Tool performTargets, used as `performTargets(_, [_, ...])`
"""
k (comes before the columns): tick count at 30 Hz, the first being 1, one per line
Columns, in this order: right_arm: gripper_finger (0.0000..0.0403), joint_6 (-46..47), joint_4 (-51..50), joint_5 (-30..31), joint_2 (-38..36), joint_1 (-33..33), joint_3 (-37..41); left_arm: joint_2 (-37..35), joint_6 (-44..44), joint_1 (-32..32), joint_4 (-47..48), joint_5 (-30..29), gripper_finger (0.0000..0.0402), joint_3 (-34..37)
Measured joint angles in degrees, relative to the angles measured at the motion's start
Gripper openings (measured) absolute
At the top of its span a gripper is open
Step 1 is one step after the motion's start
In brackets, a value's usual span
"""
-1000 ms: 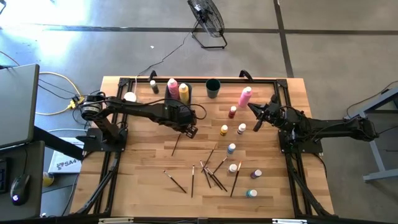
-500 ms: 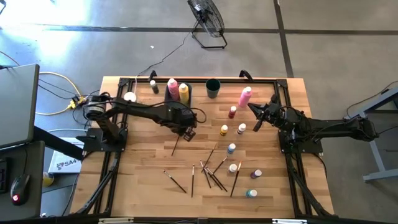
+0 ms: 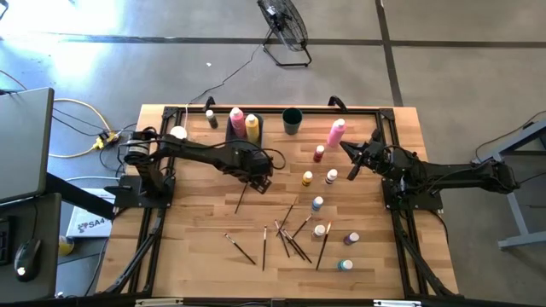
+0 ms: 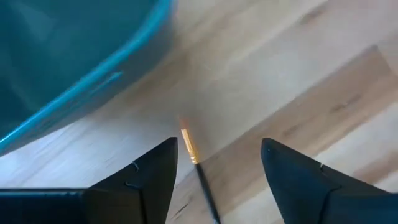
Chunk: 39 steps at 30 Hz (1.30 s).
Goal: Pick & Place Paint Supplies
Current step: Put the gold paint brush into the green cup
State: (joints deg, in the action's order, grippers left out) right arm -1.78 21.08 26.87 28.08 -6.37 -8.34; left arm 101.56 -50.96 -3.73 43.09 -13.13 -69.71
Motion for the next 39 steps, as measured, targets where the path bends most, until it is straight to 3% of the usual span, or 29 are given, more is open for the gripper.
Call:
performTargets(15, [0.0003, 0.0, 0.08, -0.01, 0.0, -0.01, 0.0, 0.07, -2.19, 0.0, 0.77, -3.23, 0.0218, 0.02])
performTargets(29, [0.0003, 0.0, 0.03, -0.03, 0.0, 0.0, 0.0, 6.57, -3.45, 0.02, 0.37, -3.03, 0.0218, -0.11])
performTargets(39, [0.0003, 0.0, 0.06, -0.02, 0.0, 0.0, 0.0, 6.95, -3.56, 0.09, 0.19, -5.47, 0.0218, -0.07])
